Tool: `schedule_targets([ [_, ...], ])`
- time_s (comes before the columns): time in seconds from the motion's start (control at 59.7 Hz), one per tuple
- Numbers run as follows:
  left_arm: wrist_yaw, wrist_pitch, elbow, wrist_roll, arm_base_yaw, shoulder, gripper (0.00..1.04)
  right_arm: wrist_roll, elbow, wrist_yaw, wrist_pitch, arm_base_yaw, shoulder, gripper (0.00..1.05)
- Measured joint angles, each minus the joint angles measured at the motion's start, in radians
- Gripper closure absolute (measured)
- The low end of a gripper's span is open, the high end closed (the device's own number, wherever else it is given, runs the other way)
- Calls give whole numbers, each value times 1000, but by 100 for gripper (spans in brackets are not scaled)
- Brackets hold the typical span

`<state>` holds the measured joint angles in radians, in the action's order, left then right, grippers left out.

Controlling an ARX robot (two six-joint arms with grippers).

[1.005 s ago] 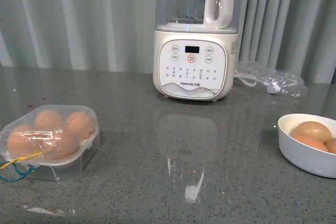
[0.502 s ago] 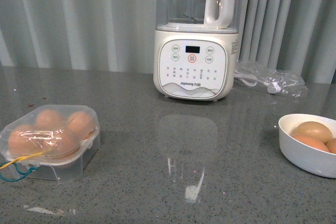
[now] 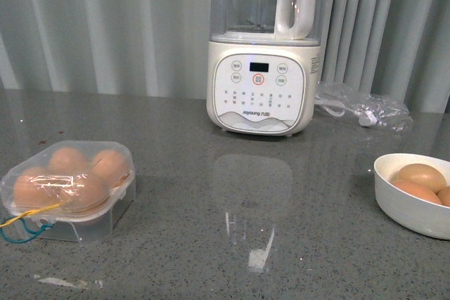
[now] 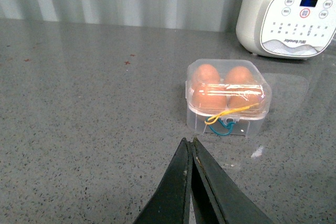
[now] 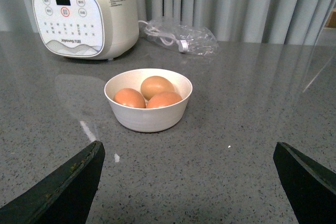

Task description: Put egg into box

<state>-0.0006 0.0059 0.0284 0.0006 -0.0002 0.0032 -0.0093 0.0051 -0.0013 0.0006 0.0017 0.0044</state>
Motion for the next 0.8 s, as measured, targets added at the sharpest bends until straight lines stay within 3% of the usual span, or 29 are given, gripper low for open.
schedule_targets([
  [0.301, 0, -5, 0, -2, 0, 0, 99, 0, 0, 0, 0, 0, 0, 7],
  [0.586, 0, -5, 0, -3, 0, 0, 51, 0, 0, 0, 0, 0, 0, 7],
  [0.687, 0, -5, 0, -2, 0, 0, 27, 0, 0, 0, 0, 0, 0, 7],
  [0.804, 0, -5, 0, -3, 0, 0, 8, 0, 0, 0, 0, 0, 0, 7],
])
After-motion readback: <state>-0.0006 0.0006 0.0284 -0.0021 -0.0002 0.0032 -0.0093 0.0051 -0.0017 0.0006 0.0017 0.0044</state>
